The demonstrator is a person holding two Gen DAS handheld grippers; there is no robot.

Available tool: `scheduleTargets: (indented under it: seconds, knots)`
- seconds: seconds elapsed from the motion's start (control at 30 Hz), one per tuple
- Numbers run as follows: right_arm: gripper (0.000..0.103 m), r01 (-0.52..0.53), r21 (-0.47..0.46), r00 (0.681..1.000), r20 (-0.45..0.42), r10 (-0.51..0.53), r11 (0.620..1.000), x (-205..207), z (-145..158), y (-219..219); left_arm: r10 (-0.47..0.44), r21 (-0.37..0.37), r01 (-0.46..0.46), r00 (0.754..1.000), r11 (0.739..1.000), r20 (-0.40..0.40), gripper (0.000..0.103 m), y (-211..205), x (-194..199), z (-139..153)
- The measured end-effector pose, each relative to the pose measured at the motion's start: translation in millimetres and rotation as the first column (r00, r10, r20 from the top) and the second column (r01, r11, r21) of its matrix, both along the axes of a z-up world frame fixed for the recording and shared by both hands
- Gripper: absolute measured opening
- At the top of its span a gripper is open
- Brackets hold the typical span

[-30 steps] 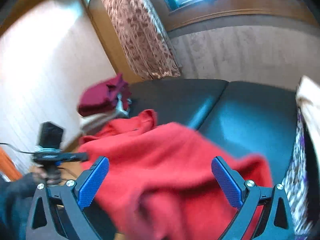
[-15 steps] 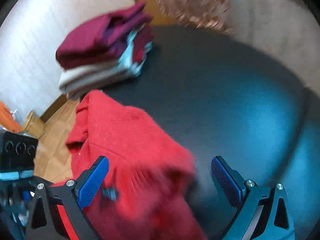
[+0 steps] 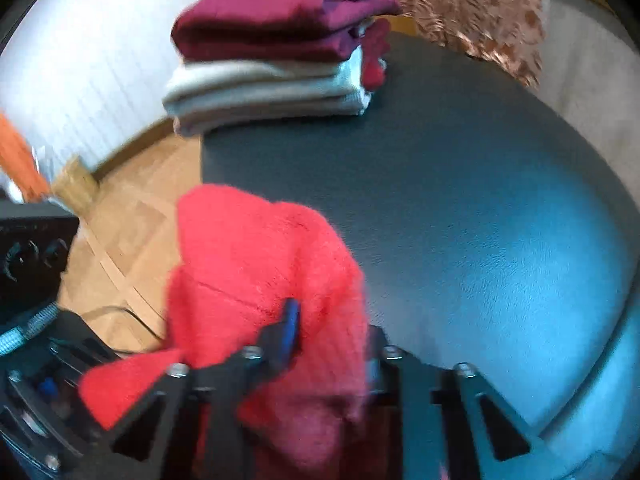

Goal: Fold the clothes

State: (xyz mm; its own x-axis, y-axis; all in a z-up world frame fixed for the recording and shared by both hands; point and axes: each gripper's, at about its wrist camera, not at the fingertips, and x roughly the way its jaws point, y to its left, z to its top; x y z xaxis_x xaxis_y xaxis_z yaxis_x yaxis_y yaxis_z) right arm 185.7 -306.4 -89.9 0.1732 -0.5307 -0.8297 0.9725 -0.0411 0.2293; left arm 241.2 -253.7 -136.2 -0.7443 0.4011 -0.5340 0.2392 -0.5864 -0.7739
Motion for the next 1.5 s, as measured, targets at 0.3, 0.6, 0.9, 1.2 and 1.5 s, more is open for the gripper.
scheduleTargets:
  seconds: [0.3, 0.6, 0.9, 1.2, 1.5]
  knots:
    - [0.016, 0.465, -0.141, 0.658, 0.715, -0.235, 0.874, -75, -24, 133, -0.139, 0.024, 0.146, 0.975, 0.989, -0.173, 0.009, 33, -43, 60]
    - [0.033, 0.635, -0.196, 0.614, 0.716, -0.334, 0.747, -92, -7, 282, -0.271, 0.001, 0.294, 0.88, 0.956, -0.389, 0.008, 66, -92, 153]
    - [0.103, 0.561, -0.104, 0.631, 0.696, -0.343, 0.821, -88, -22, 290, -0.31, -0.035, 0.322, 0.868, 0.946, -0.388, 0.008, 62, -25, 148]
    - [0.103, -0.019, -0.078, 0.485, 0.871, 0.078, 0.997, 30, -47, 148, -0.138, 0.134, 0.211, 0.897, 0.968, -0.421, 0.008, 20, -16, 139]
    - [0.103, 0.31, -0.333, 0.226, 0.936, 0.271, 0.891, 2, -5, 140, -0.308, -0.026, 0.347, 0.791, 0.937, -0.529, 0.006, 61, -92, 231]
